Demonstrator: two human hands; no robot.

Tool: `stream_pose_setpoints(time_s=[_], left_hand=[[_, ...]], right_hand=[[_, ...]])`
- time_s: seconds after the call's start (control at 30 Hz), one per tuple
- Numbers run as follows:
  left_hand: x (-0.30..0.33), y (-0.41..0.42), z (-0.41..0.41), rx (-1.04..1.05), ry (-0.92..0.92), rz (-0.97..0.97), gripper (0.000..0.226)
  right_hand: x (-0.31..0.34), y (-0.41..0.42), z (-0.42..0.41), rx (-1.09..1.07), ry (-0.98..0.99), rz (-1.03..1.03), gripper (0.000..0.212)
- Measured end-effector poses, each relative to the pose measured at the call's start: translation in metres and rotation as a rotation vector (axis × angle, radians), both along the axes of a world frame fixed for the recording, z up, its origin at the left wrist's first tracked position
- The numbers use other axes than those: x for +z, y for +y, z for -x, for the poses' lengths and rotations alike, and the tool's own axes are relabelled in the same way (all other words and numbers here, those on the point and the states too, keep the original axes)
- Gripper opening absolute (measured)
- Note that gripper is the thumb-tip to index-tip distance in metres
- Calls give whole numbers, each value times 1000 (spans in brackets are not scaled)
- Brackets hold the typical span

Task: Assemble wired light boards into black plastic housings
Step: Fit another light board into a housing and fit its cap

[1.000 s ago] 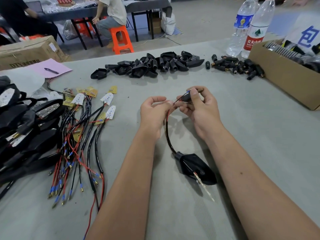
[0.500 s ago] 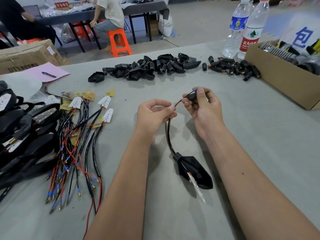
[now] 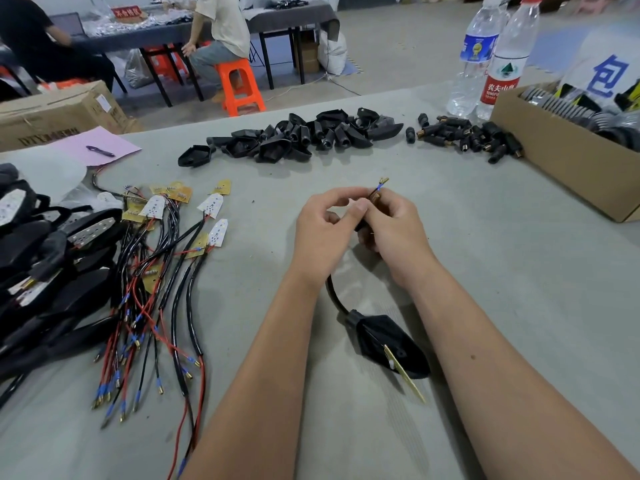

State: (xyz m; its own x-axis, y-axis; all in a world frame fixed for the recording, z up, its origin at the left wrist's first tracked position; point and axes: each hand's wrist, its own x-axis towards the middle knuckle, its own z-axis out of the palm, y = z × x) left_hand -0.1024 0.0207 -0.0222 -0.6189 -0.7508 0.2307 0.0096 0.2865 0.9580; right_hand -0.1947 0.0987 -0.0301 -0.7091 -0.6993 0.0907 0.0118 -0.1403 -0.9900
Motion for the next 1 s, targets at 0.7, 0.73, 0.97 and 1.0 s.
stream_pose_setpoints(time_s=[0.7,0.73,0.97,1.0], left_hand=[[-2,-17,-8,156,127,-115,9],[-1,-19,-10,173,172,-151,9],[-2,-28,-22,16,8,-80,17],[-2,-25,-20,-27,-21,-79,18]], right_hand=[[-7,-4,-2,91,98,-74,30],[-7,-5,-1,58,43,-50,30],[-3,-2,10,-108,-369,170,31],[-3,-1,10,-101,-391,186,31]])
